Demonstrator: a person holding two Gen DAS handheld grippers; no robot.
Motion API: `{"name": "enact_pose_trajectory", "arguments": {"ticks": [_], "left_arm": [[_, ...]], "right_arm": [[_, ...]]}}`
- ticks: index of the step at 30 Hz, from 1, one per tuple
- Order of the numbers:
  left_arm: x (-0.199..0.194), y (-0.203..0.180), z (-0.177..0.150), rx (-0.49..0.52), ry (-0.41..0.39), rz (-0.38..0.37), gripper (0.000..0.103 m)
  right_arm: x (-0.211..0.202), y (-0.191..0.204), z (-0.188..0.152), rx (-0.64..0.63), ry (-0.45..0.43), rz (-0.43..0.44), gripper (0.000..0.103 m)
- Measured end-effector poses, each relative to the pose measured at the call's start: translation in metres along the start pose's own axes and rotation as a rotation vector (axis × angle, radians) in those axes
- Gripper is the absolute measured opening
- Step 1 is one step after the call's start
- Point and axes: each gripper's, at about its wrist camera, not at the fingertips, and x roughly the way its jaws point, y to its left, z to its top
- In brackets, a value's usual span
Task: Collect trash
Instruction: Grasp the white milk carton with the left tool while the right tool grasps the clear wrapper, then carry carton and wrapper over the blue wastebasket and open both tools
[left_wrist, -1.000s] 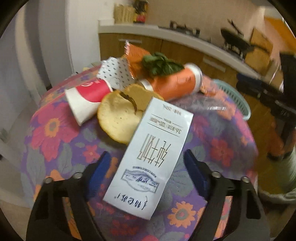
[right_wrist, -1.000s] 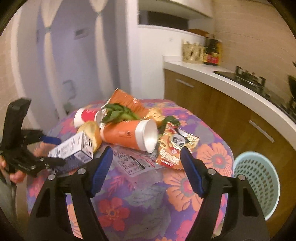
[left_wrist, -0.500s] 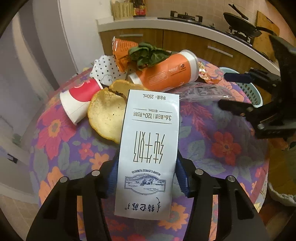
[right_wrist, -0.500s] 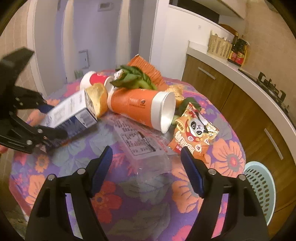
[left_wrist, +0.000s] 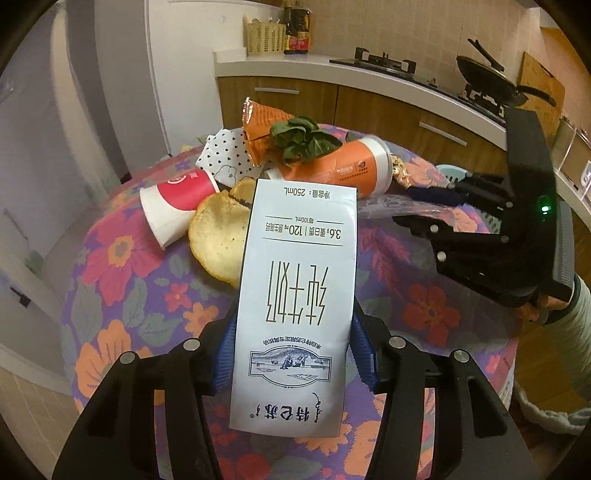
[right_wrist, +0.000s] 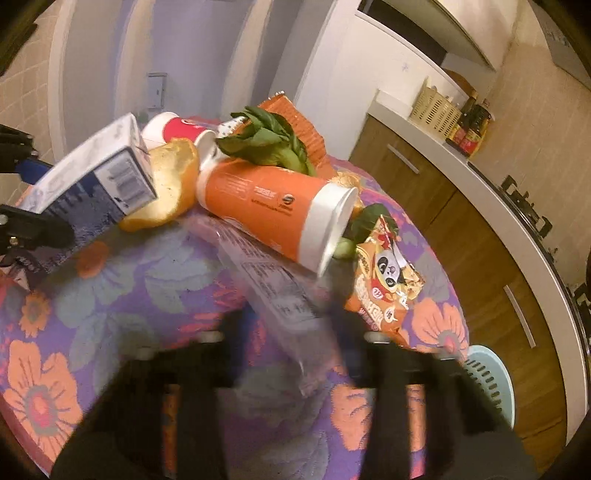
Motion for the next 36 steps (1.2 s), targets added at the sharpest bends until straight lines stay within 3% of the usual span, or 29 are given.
{"name": "enact_pose_trajectory", "arguments": {"ticks": [4,11,16,26,32,36], "left_arm": [[-0.010,0.000,0.003,-0.023,-0.033,-0.007,0.050],[-0.028,-0.003,0.012,-0.028,-0.090,-0.011,0.050],[-0.048,-0.008,0.022,-0.037,-0.147,-0.032,0.051],[-0.063,-0.032,0.051,0.004,-0.200,-0.051,0.051],[-0.041,-0.070,0.084,0.068,-0.192,-0.094,0.051],[-0.009,-0.113,0.109,0.148,-0.128,-0.125,0.051]], "right_arm": [[-0.023,-0.005,0.000,0.027,-0.043,0.097,0.008],[-0.073,-0.019,0.003,0.086,-0.107,0.266,0.006],[-0.096,-0.036,0.007,0.145,-0.128,0.341,0.005],[-0.132,-0.083,-0.008,0.239,-0.207,0.200,0.005],[-0.149,-0.144,-0.040,0.361,-0.243,0.111,0.004],[-0.149,-0.185,-0.068,0.444,-0.239,0.025,0.004]]}}
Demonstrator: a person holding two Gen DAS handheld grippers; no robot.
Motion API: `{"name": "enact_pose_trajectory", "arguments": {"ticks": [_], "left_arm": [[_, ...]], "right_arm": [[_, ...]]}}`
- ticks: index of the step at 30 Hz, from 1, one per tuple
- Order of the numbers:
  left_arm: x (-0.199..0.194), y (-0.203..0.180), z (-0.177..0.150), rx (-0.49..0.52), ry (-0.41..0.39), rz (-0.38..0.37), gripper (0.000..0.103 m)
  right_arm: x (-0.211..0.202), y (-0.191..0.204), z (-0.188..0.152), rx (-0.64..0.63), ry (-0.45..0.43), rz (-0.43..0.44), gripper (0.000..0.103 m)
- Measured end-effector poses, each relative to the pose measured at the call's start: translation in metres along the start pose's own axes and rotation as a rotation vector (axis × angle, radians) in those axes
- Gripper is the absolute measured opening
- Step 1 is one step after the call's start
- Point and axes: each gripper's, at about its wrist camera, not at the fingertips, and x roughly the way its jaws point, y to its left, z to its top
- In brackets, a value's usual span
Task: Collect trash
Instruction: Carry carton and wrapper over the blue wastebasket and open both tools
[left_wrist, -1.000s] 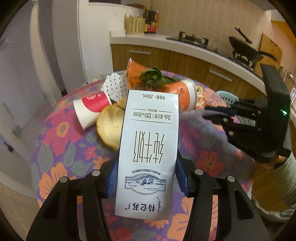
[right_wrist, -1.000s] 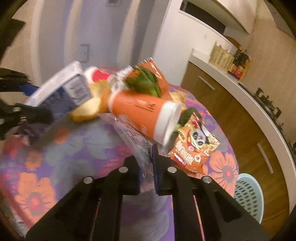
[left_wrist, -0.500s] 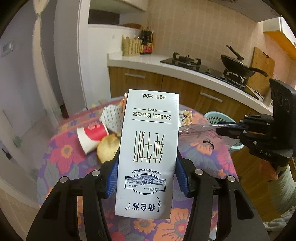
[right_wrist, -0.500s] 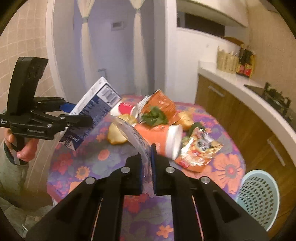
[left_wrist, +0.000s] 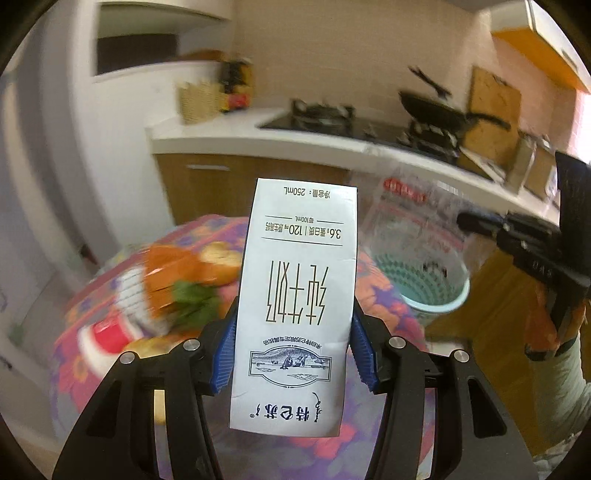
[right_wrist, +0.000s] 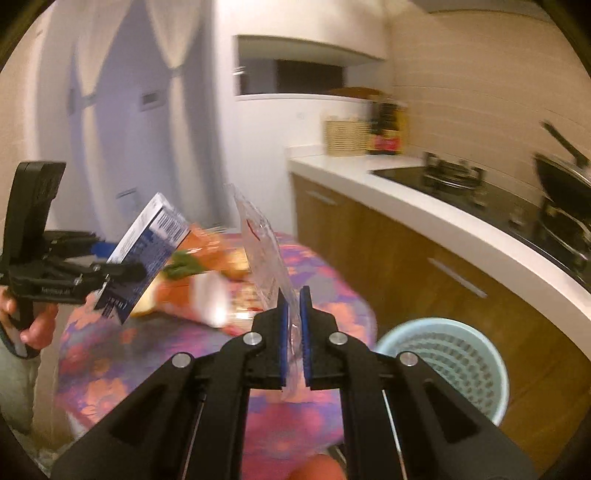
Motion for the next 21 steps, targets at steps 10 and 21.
{"name": "enact_pose_trajectory", "arguments": {"ticks": [10,21], "left_arm": [[0.121,-0.111,0.062,0.164,0.154,-0.129,0.051],[0.257,-0.194,0.074,0.219,0.354,-0.192,0.051]], "right_arm": [[0.058,-0.137,-0.074,0.207,0.203,-0.320,0.004],[0.108,-0.210,-0.148,0.438,0.393,-0.259,0.014]]}}
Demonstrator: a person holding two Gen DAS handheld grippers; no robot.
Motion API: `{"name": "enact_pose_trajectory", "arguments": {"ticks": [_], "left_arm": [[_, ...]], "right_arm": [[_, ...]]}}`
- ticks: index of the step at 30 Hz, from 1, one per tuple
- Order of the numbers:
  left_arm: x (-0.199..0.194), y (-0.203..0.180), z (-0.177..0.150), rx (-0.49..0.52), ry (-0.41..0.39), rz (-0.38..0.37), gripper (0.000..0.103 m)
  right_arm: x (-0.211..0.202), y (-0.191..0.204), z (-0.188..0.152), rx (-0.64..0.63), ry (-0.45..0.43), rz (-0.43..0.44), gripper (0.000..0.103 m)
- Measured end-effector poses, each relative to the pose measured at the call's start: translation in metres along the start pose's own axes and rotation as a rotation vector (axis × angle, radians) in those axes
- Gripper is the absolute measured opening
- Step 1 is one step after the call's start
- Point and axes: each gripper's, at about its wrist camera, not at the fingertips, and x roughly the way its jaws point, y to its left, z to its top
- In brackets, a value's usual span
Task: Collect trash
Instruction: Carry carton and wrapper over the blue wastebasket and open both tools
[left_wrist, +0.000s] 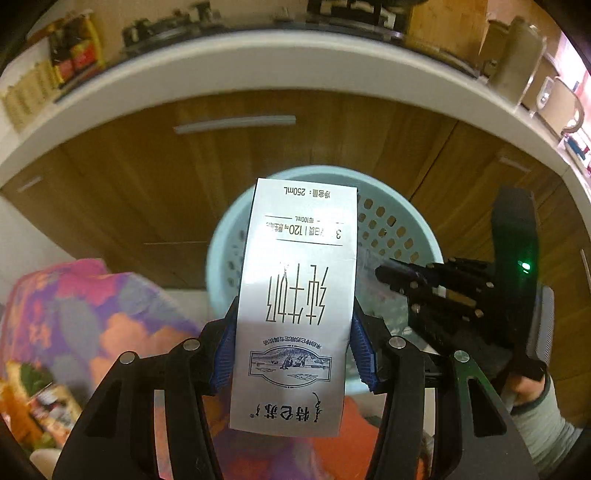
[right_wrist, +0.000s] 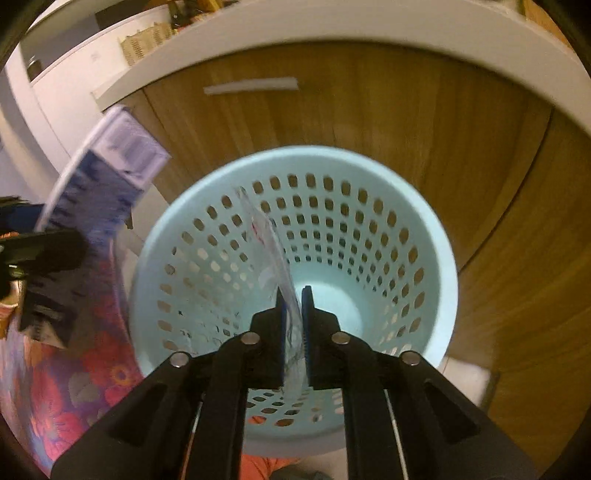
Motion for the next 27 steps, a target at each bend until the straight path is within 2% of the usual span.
{"name": "enact_pose_trajectory", "arguments": {"ticks": [1,2,3,4,9,11,13,15,20,27], "left_arm": [[0.007,0.000,0.002,-0.005,0.008,-0.005,0.051],[0.013,-0.001,0.003,-0.010,0.015,-0.010,0.051],[0.022,-0.001,0.005,-0.018,0.027,-0.014,0.051],[0.027,-0.001,0.006,-0.023,0.034,-0.013,0.051],[0.058,-0.003,0.001,-0.050,0.076,-0.015,0.053],[0.066,-0.006,0.000,-0.043,0.080,0.024,0.060],[0.068,-0.004,0.000,-0.045,0.074,0.039,0.061],[0.066,0.000,-0.003,-0.064,0.072,0.020,0.061],[0.048,0.009,-0.012,-0.074,0.036,0.016,0.061],[-0.015,0.023,-0.045,-0.093,-0.095,0.027,0.065]], "right_arm": [[0.001,-0.002,-0.001,0.003,-0.001,0.001,0.025],[0.000,-0.008,-0.004,0.009,-0.009,0.006,0.042],[-0.002,-0.008,-0.003,0.012,-0.016,0.012,0.050],[-0.004,-0.010,-0.004,0.016,-0.025,0.015,0.052],[-0.024,-0.018,-0.013,0.033,-0.060,-0.027,0.052],[-0.029,-0.021,-0.014,0.041,-0.071,-0.030,0.052],[-0.031,-0.023,-0.014,0.039,-0.074,-0.029,0.052],[-0.035,-0.023,-0.016,0.034,-0.078,-0.041,0.052],[-0.045,-0.017,-0.015,0.034,-0.090,-0.039,0.052],[-0.080,0.017,-0.005,-0.033,-0.160,-0.014,0.052]]}}
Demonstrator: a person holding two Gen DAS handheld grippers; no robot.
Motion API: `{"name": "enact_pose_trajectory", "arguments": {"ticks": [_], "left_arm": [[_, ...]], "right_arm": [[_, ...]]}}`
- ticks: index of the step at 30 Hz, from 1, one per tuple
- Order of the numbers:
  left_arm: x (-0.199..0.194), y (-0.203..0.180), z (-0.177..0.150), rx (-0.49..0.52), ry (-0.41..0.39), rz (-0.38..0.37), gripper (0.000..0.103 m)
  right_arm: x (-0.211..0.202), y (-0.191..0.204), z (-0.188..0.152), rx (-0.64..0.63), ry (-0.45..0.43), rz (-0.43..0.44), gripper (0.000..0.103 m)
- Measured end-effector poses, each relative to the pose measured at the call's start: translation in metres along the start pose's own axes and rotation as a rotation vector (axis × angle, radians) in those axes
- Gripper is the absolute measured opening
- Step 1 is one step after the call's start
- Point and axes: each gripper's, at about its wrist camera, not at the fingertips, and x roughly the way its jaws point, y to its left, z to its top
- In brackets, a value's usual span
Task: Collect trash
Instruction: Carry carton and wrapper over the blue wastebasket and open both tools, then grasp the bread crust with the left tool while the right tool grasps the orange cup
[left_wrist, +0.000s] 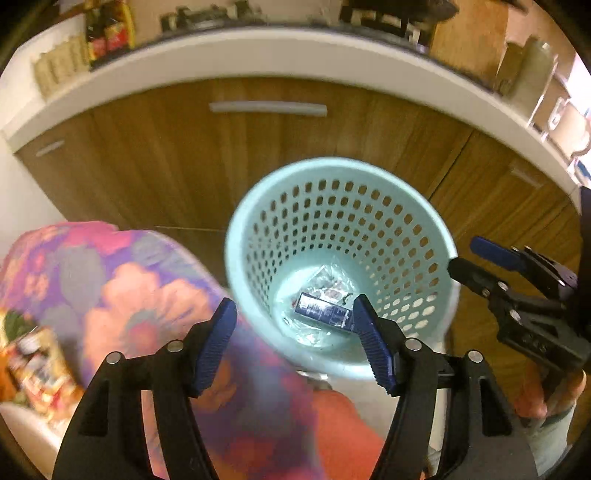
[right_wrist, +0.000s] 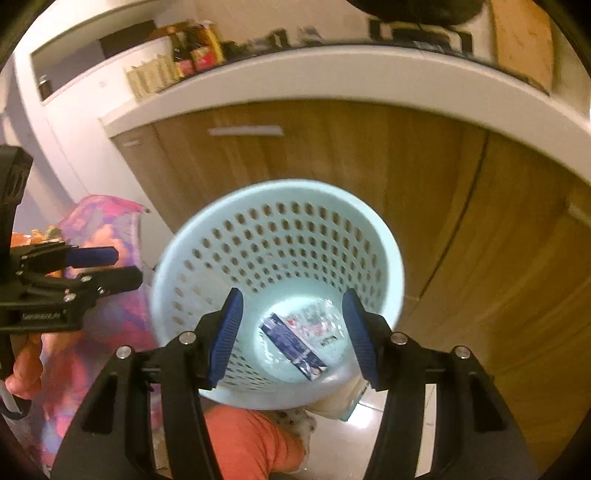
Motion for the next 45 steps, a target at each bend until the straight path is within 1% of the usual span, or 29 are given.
{"name": "enact_pose_trajectory", "arguments": {"ticks": [4,6,8,9,11,15,16,17,19,20,24,26,28,29,30,31,33,34,36,38,39,40,41,43,44,45], "left_arm": [[-0.048,0.021,-0.020,-0.046,-0.071,0.029,0.067],[-0.078,0.036,-0.035,-0.085,-0.114,0.045,0.072],[-0.099,0.048,-0.048,-0.116,-0.145,0.070,0.072],[-0.115,0.058,-0.059,-0.141,-0.167,0.095,0.072],[-0.143,0.073,-0.075,-0.171,-0.196,0.123,0.072],[-0.192,0.114,-0.121,-0.263,-0.253,0.236,0.073],[-0.202,0.124,-0.133,-0.288,-0.258,0.269,0.073],[-0.214,0.139,-0.149,-0.326,-0.264,0.323,0.074],[-0.233,0.163,-0.170,-0.378,-0.268,0.382,0.074],[-0.238,0.175,-0.180,-0.408,-0.268,0.402,0.074],[-0.250,0.230,-0.223,-0.558,-0.245,0.437,0.074],[-0.248,0.250,-0.237,-0.609,-0.229,0.435,0.074],[-0.241,0.270,-0.248,-0.661,-0.217,0.400,0.073],[-0.237,0.278,-0.253,-0.684,-0.216,0.371,0.073],[-0.231,0.288,-0.257,-0.716,-0.218,0.322,0.072],[-0.227,0.295,-0.260,-0.742,-0.217,0.290,0.071],[-0.215,0.311,-0.265,-0.787,-0.215,0.238,0.068],[-0.210,0.315,-0.266,-0.799,-0.211,0.225,0.067],[-0.195,0.322,-0.263,-0.811,-0.189,0.220,0.064],[-0.194,0.324,-0.261,-0.793,-0.192,0.234,0.063],[-0.193,0.323,-0.259,-0.789,-0.191,0.228,0.061],[-0.190,0.322,-0.254,-0.786,-0.192,0.218,0.057],[-0.189,0.320,-0.252,-0.780,-0.191,0.203,0.055],[-0.186,0.318,-0.250,-0.769,-0.186,0.199,0.051],[-0.185,0.316,-0.249,-0.762,-0.182,0.203,0.048],[-0.183,0.317,-0.248,-0.759,-0.179,0.203,0.040]], "right_arm": [[-0.015,0.037,0.009,-0.074,-0.026,0.041,0.052],[-0.021,0.058,0.010,-0.119,-0.037,0.056,0.052],[-0.024,0.083,0.011,-0.161,-0.042,0.087,0.052],[-0.025,0.092,0.012,-0.175,-0.044,0.097,0.052],[-0.027,0.118,0.013,-0.218,-0.050,0.131,0.052],[-0.027,0.160,0.013,-0.275,-0.043,0.196,0.052],[-0.025,0.172,0.014,-0.288,-0.036,0.213,0.052],[-0.022,0.183,0.015,-0.298,-0.028,0.230,0.052],[-0.017,0.203,0.015,-0.314,-0.014,0.262,0.052],[-0.015,0.213,0.015,-0.323,-0.010,0.278,0.052],[-0.006,0.244,0.017,-0.345,-0.011,0.302,0.052],[-0.003,0.260,0.015,-0.359,-0.006,0.324,0.052],[-0.001,0.273,0.012,-0.383,0.000,0.348,0.052],[0.000,0.279,0.011,-0.393,0.003,0.359,0.052],[0.000,0.287,0.008,-0.412,0.006,0.377,0.052],[0.000,0.295,0.006,-0.433,0.009,0.392,0.052],[-0.002,0.307,0.001,-0.473,0.009,0.408,0.052],[-0.003,0.314,-0.001,-0.494,0.008,0.407,0.052],[-0.003,0.325,-0.005,-0.534,0.002,0.390,0.052],[-0.003,0.335,-0.007,-0.568,0.001,0.404,0.052],[-0.003,0.337,-0.008,-0.575,0.004,0.411,0.052],[-0.001,0.340,-0.009,-0.585,0.007,0.416,0.052],[0.000,0.343,-0.009,-0.593,0.008,0.418,0.052],[0.003,0.347,-0.010,-0.608,0.014,0.423,0.052],[0.004,0.348,-0.010,-0.611,0.016,0.427,0.052],[0.006,0.351,-0.010,-0.615,0.021,0.438,0.052]]}}
